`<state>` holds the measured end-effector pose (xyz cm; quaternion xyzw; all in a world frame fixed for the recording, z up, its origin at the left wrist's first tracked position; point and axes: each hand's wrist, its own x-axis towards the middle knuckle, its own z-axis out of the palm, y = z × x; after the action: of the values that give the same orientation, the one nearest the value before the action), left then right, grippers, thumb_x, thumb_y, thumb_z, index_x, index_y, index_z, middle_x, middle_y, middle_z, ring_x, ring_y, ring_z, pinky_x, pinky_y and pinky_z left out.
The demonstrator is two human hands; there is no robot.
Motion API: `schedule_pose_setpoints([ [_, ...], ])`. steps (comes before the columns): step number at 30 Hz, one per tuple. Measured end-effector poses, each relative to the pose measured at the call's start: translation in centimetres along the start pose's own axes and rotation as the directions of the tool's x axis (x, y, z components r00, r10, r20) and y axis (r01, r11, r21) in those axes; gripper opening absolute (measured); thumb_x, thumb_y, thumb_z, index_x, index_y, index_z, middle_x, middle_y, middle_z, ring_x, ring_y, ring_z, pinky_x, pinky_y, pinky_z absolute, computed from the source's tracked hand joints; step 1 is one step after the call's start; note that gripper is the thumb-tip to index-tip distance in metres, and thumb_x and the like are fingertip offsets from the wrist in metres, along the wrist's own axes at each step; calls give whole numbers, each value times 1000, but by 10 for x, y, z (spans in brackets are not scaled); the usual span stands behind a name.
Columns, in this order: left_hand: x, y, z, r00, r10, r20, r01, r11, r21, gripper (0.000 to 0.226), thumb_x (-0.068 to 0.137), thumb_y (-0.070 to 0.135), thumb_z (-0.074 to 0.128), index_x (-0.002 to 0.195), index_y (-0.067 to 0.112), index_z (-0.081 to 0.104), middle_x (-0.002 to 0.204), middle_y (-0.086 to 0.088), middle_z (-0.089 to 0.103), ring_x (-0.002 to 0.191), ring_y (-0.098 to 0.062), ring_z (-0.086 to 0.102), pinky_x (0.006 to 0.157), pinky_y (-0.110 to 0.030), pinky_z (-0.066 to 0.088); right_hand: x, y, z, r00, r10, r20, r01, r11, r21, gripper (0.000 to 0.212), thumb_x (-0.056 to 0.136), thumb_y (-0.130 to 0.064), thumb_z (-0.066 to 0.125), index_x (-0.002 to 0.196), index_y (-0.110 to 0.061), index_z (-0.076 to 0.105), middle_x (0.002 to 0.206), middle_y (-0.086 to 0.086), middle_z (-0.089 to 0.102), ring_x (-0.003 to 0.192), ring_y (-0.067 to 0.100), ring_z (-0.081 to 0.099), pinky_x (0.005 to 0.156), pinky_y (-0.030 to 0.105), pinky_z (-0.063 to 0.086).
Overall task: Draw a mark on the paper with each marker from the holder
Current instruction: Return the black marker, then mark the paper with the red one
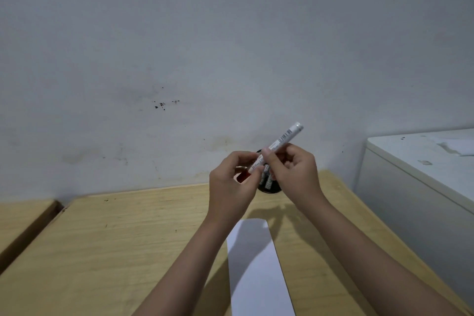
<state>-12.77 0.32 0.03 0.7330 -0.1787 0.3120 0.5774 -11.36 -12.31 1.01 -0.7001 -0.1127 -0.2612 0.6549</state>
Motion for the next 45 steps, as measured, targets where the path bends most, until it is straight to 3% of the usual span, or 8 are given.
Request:
schedule_pose_setpoints([
  [7,-9,-12,-21,995,-97,-9,97,991,96,11,74,20,76,82,24,69,77,11,72,76,-2,66,75,-31,54,-4,0,10,994,103,-44,-98,990,104,29,86,-24,66,79,4,63,58,8,59,44,9,54,48,26,48],
  [13,-10,-11,-21,988,-136,76,134,991,29,12,79,11,71,78,22,69,70,12,70,68,0,64,64,-11,47,-10,5,16,985,149,85,-155,985,76,26,87,-23,64,66,-9,62,51,-1,58,44,13,51,51,30,48],
  [17,-2,-13,-26,962,-221,162,230,972,-38,9,80,6,69,75,14,70,63,8,69,63,-6,62,63,-19,51,-10,8,15,988,104,111,-113,990,84,24,89,-19,62,67,-10,61,53,0,58,43,12,51,51,31,48],
  [22,3,-30,-43,914,-318,252,345,936,-69,13,86,6,61,78,4,70,60,5,67,59,-3,61,63,-16,51,9,6,-1,990,143,14,-139,932,333,20,85,-26,61,79,-7,59,61,4,59,44,8,51,51,24,47],
  [29,7,-70,-48,865,-470,175,421,871,254,10,81,13,68,89,18,72,83,3,69,69,-8,61,55,-14,46,11,17,-11,984,178,-15,-167,947,276,22,89,-23,60,77,-5,62,52,-5,58,46,9,51,52,26,49],
  [34,15,-99,-34,824,-532,196,375,770,516,16,73,7,71,89,8,66,83,-4,65,71,-14,60,55,-18,43,1,25,-8,982,190,-16,-180,952,249,19,88,-20,61,75,-7,59,48,-7,60,46,8,50,48,21,48],
  [40,14,-121,-21,771,-588,244,350,712,609,3,75,11,70,77,12,69,81,-4,69,71,-14,62,58,-18,45,-3,26,-7,982,189,-16,-181,960,216,16,87,-15,63,75,-5,62,59,4,59,47,8,52,48,20,49],
  [45,8,-128,-24,742,-633,222,433,705,562,30,71,2,72,98,12,63,87,-6,70,72,-9,60,56,-13,40,-9,25,-7,984,180,-4,-176,965,194,13,86,-10,64,75,-3,62,60,8,59,46,4,53,47,17,49],
])
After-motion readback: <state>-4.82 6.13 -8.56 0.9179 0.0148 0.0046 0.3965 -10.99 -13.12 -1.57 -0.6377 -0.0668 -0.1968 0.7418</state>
